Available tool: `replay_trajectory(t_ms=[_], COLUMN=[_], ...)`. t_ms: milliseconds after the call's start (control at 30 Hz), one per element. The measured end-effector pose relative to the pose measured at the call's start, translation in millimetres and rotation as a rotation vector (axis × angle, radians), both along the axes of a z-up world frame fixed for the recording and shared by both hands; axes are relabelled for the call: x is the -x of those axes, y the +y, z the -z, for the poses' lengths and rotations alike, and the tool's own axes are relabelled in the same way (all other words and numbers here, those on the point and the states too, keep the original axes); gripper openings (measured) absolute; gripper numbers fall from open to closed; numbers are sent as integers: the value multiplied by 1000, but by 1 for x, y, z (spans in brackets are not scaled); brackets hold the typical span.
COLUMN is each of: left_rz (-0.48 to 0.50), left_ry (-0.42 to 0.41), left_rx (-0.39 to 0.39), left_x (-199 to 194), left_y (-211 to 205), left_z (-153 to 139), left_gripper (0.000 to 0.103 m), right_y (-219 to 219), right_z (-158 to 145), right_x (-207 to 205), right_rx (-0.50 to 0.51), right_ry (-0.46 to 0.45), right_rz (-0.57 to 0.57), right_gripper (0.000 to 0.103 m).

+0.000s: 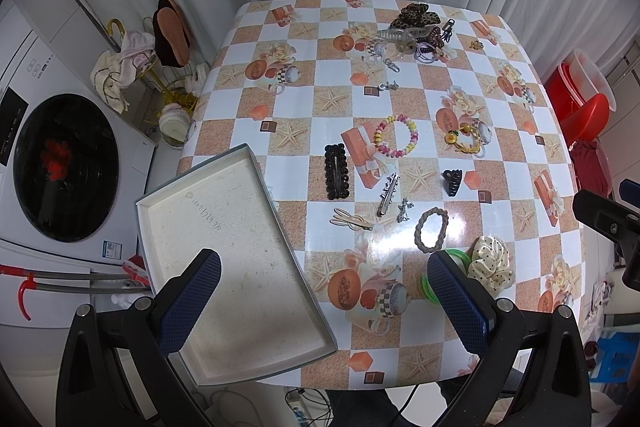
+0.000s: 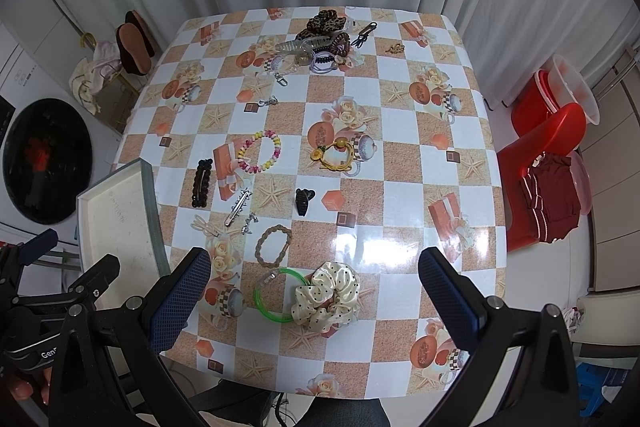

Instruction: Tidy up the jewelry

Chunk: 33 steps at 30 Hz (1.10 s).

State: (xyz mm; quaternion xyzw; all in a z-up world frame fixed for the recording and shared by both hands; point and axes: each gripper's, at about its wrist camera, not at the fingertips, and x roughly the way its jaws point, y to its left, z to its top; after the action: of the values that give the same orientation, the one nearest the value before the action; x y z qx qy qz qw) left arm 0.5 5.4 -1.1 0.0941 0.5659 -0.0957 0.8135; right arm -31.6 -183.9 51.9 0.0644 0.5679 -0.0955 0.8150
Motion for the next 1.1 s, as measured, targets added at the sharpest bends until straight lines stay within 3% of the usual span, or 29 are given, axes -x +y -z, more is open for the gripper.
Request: replay_trajectory(t_ms=[633,833,1100], left_rz=[-2,20,41], left_ry=[2,34,63], left_rx=[-19,0,10], left_x=[0,-3,-36], left_y=[2,2,-19], left_z=[1,16,50], left_gripper=[103,103,103], right_y=[-3,-8,-47], right_z=[7,28,70], right_x=[-4,-2,-22], right_rx=[-9,-34,-57], right_ry=[11,53,122], right_rz=[7,32,101], right_gripper=[103,103,103])
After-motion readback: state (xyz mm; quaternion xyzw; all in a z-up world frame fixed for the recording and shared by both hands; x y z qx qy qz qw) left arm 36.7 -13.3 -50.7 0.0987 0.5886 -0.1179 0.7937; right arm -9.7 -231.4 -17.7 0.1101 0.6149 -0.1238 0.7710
